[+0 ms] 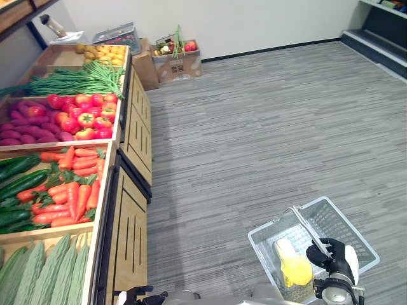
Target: Pick vegetable in the basket
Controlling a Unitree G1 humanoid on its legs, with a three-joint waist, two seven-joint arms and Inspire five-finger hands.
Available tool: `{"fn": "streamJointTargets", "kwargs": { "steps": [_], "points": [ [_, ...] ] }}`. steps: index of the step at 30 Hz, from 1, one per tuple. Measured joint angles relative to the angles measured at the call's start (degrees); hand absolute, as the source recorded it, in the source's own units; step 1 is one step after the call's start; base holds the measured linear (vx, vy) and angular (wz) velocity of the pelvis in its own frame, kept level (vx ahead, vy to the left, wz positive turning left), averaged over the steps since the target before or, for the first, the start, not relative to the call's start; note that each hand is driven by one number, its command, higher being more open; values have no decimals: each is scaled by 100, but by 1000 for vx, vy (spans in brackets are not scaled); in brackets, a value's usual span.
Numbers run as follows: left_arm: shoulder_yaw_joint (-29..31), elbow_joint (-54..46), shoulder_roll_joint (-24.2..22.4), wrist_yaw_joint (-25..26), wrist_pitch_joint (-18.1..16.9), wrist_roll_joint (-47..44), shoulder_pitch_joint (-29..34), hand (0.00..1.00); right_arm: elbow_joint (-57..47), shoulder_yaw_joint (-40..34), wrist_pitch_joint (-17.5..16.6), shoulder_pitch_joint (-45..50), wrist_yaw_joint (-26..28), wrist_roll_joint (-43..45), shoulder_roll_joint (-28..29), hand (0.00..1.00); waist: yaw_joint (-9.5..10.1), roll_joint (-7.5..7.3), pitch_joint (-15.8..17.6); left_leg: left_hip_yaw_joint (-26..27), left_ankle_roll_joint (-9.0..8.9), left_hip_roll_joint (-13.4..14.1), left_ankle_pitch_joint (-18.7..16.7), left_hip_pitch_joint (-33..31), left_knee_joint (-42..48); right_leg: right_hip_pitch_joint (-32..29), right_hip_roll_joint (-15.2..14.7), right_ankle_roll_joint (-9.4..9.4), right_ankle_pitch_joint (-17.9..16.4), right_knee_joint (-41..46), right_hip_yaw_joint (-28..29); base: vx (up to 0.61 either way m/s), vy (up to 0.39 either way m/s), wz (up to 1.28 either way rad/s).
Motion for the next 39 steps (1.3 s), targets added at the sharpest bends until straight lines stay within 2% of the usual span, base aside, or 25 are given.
{"fn": "streamJointTargets", "kwargs": {
  "steps": [2,3,5,6,7,8,9,11,12,14,15,17,19,20,21,23,24,26,27,29,30,31,32,37,39],
  "points": [
    [-2,-22,71,-14,3,-20,2,100,10,4,-1,14,-3,7,71,0,-20,0,58,41,46,100,-92,215,-2,-74,-14,107,-208,43,-177,142,10,-12],
    [12,-25,125,-7,4,-82,-32,100,11,7,-1,13,-4,6,105,0,-11,-64,94,56,30,190,-170,299,-2,-87,94,158,-338,-410,-318,145,-59,-10],
    [38,-33,134,5,4,-172,-83,100,10,6,-3,11,-4,6,128,0,-9,-32,97,53,-70,409,-286,336,2,-167,407,248,-251,-1401,-395,218,-126,-2],
    [54,-62,121,20,4,-212,-107,100,7,5,-4,6,1,5,130,0,-6,-9,111,15,-164,523,-377,376,3,-187,603,321,-14,-2196,-272,281,-167,15],
    [79,-81,112,19,6,-205,-100,100,7,-26,1,41,11,6,135,0,-28,-27,113,-71,-284,566,-499,416,22,-122,694,394,633,-2655,-93,322,-193,30],
    [113,-82,112,10,11,-201,-122,100,7,-71,14,77,16,6,128,0,-39,-24,100,-174,-337,602,-543,450,23,-27,740,287,982,-2711,-102,400,-263,53],
    [206,-122,-97,-29,12,-199,-231,100,-3,-233,55,90,35,6,108,0,-19,205,151,-360,-408,755,-565,495,-17,13,831,74,756,-2509,-296,414,-264,48],
    [328,-275,-303,-56,-7,-145,-261,100,-73,-295,108,107,62,10,183,0,10,284,157,-544,-569,817,-473,558,-8,-171,762,-134,291,-1787,-471,430,-287,51],
    [384,-304,-353,-58,-13,-99,-254,100,-179,-327,149,152,62,26,243,0,15,315,131,-619,-686,848,-398,624,4,-155,717,-171,1,-1505,-586,379,-270,46],
    [540,-322,-422,-26,-44,-54,-229,100,-434,-270,146,198,92,20,246,0,18,318,117,-655,-748,872,-204,654,248,-22,691,-219,-344,-1326,-701,355,-256,33],
    [552,-321,-424,-24,-55,-30,-217,100,-476,-253,141,195,95,20,247,0,16,319,111,-658,-735,892,-151,594,435,47,699,-232,-409,-1335,-737,312,-241,29],
    [635,-320,-456,-23,-84,15,-167,100,-661,-250,141,202,119,20,269,0,16,305,77,-707,-539,975,45,124,1496,257,767,-260,-576,-1424,-844,258,-220,21],
    [739,-334,-483,-17,-147,-73,-55,100,-825,-232,140,229,146,20,284,0,38,321,33,-678,-441,1248,765,-656,3136,719,927,-376,-691,-1712,-975,282,-180,19],
    [766,-360,-482,-5,-192,-115,-50,100,-829,-234,140,239,146,21,287,0,53,312,31,-640,-386,1313,731,-810,3458,846,958,-406,-712,-1795,-1006,273,-112,20],
    [781,-403,-465,7,-258,-132,-50,100,-812,-242,141,251,146,22,296,0,90,261,20,-551,-291,1310,555,-1076,3899,1111,982,-493,-763,-1980,-1054,274,-73,10],
    [782,-485,-467,-3,-283,-130,-63,100,-623,-273,67,189,140,18,300,0,169,194,3,-245,-259,1206,189,-1279,3881,1457,955,-483,-738,-2209,-1060,265,-21,-1],
    [777,-517,-446,-14,-331,-107,-62,100,-476,-276,47,114,139,15,300,0,190,165,15,-37,-243,1090,-6,-1381,3555,1691,921,-482,-737,-2376,-1060,262,48,-4],
    [732,-578,-429,-9,-338,-61,-70,100,-269,-294,41,5,139,14,327,0,231,117,36,288,-262,835,-92,-1458,2562,1921,783,-465,-734,-2546,-1060,308,114,-1],
    [730,-589,-429,8,-332,-32,-78,100,-231,-335,41,1,139,14,365,0,242,104,44,472,-230,661,-6,-1500,1704,2035,665,-342,-771,-2608,-1070,253,139,8],
    [727,-592,-455,70,-322,2,-68,100,-222,-447,44,75,139,13,435,0,266,135,60,516,-178,457,500,-1550,455,2230,530,-109,-914,-2665,-1109,284,200,11],
    [726,-583,-487,116,-309,24,-31,100,-222,-447,50,194,139,12,471,0,326,149,55,517,-160,406,1197,-1468,89,2395,472,29,-1073,-2669,-1090,320,234,7],
    [735,-568,-482,124,-290,25,-17,100,-220,-437,51,245,139,11,519,0,331,107,39,536,-54,335,1382,-1412,36,2475,456,78,-1130,-2689,-1065,416,256,20],
    [742,-584,-427,176,-260,32,-31,100,-242,-370,44,240,139,7,608,0,321,-18,4,549,60,115,1122,-1476,214,2521,311,93,-1118,-2849,-774,346,202,19],
    [859,-535,-416,202,-242,60,-49,100,-227,-136,36,136,168,-15,524,0,414,-48,-38,738,281,74,439,-1530,974,2663,206,336,-886,-2868,9,283,201,-9],
    [827,-431,-373,194,-189,132,-54,100,-208,11,-4,122,167,-53,502,0,411,-84,-136,796,318,-60,302,-1380,794,2275,86,462,-809,-2083,219,265,182,-9]
  ]
}}
